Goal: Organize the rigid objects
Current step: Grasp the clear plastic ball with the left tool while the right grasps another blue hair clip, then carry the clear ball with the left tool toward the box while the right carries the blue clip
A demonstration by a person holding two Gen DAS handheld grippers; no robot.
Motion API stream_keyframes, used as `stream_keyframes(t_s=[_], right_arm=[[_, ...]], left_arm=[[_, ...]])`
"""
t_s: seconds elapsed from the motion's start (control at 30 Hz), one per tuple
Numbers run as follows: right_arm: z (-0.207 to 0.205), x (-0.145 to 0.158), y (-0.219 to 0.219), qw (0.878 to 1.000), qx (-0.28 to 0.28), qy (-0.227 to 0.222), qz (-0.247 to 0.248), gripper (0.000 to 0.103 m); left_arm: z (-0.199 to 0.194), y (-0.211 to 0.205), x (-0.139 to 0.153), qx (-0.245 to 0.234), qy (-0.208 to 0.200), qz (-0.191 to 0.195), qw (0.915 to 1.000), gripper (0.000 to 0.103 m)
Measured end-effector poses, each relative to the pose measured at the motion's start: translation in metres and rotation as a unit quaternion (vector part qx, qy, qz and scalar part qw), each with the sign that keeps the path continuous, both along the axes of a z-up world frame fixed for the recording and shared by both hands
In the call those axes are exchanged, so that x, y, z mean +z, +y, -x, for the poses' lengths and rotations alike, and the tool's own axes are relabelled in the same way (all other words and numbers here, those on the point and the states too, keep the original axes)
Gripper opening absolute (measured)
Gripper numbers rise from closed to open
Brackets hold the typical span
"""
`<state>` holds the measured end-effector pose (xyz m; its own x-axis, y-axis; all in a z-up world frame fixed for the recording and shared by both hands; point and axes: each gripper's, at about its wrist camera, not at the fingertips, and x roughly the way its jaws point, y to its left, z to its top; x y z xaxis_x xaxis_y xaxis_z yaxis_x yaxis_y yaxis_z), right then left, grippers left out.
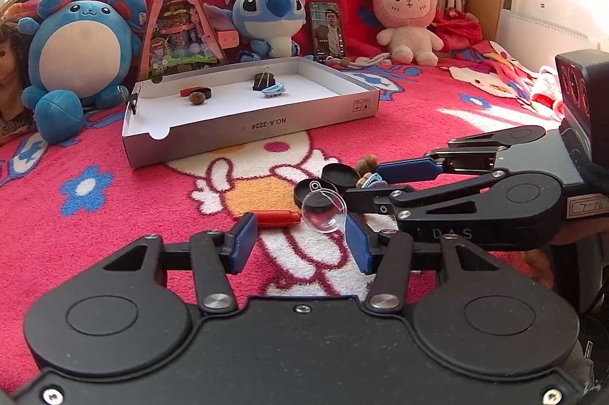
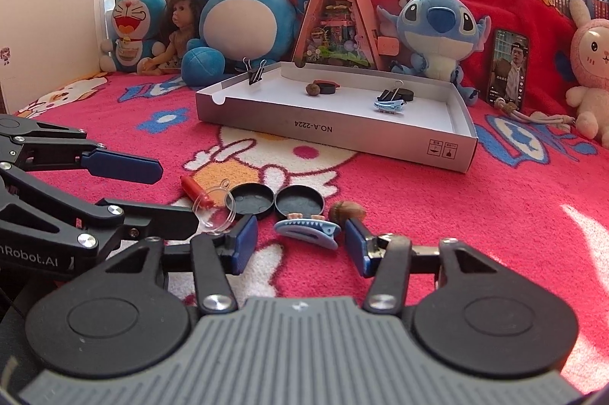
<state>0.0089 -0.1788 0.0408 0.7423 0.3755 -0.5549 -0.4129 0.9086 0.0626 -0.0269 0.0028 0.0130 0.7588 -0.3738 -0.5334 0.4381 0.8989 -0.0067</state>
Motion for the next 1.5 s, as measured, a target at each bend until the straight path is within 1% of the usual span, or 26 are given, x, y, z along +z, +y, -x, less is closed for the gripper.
stream_keyframes(t_s=[0.03, 0.13, 0.2, 0.37, 0.47, 0.53, 0.6, 0.83, 1.13, 1.3, 1.5], right_arm=[[-0.001, 0.001, -0.001, 1.000, -0.003, 0.004, -0.006, 0.044], [-0.001, 0.003, -0.006, 1.000, -0.011, 0.007, -0.018, 0.045], [0.000, 0.005, -0.008, 1.000, -0.015, 0.004, -0.017, 0.045], [0.000, 0.006, -0.015, 0.999, -0.030, 0.003, -0.016, 0.045], [0.001, 0.006, -0.017, 0.999, -0.034, 0.003, -0.015, 0.045], [0.000, 0.006, -0.017, 0.999, -0.035, 0.003, -0.014, 0.045], [0.000, 0.006, -0.017, 0.999, -0.036, 0.002, -0.013, 0.045], [-0.002, 0.008, -0.016, 0.999, -0.049, 0.004, -0.012, 0.045], [-0.009, 0.019, -0.020, 0.997, -0.074, -0.001, -0.018, 0.044], [-0.013, 0.022, -0.021, 0.996, -0.085, -0.003, -0.017, 0.044], [-0.017, 0.027, -0.022, 0.995, -0.099, -0.007, -0.025, 0.044]], left_arm=[[0.000, -0.002, 0.000, -0.005, 0.002, -0.001, 1.0000, 0.044], [0.002, -0.006, -0.001, -0.015, 0.000, -0.002, 0.9999, 0.043], [0.000, -0.009, -0.002, -0.018, -0.001, -0.004, 0.9998, 0.043], [-0.009, -0.017, -0.007, -0.007, 0.005, -0.001, 1.0000, 0.042], [-0.013, -0.021, -0.009, -0.003, 0.006, 0.000, 1.0000, 0.040], [-0.015, -0.023, -0.010, 0.000, 0.004, -0.001, 1.0000, 0.032], [-0.015, -0.025, -0.010, 0.003, 0.001, -0.005, 1.0000, 0.027], [-0.018, -0.019, -0.003, 0.024, -0.001, 0.012, 0.9996, 0.026], [-0.034, -0.009, 0.015, 0.055, -0.001, 0.024, 0.9982, 0.026], [-0.043, -0.004, 0.019, 0.066, 0.002, 0.035, 0.9972, 0.026], [-0.053, -0.002, 0.022, 0.077, 0.002, 0.037, 0.9964, 0.026]])
